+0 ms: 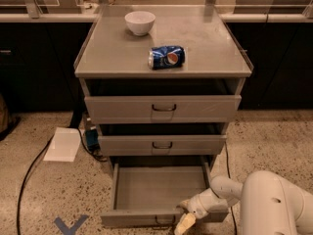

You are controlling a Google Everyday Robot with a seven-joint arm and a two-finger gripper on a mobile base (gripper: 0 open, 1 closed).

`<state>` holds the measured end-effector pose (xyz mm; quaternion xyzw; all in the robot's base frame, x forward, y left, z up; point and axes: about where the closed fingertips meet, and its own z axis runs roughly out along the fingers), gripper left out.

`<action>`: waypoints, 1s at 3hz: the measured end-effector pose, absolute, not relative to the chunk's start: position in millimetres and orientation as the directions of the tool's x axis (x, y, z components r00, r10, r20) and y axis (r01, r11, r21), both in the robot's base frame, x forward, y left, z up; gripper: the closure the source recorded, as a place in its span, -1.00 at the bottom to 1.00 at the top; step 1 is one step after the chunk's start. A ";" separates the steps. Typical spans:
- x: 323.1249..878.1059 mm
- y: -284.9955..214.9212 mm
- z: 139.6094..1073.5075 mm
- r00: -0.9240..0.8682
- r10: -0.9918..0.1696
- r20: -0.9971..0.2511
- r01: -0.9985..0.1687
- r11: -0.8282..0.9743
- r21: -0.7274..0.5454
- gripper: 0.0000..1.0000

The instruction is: Open bottom drawer

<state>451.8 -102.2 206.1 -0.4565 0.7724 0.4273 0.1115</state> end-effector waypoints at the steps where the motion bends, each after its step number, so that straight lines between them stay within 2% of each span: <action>1: 429.6 -108.5 219.3 -0.604 -0.598 -0.527 -0.762 0.242 0.601 -1.00; 3: 429.3 -108.1 220.4 -0.612 -0.597 -0.519 -0.754 0.242 0.610 -1.00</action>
Offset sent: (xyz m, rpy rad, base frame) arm -0.0183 -0.0046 0.0068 -0.0031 0.0308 -0.0144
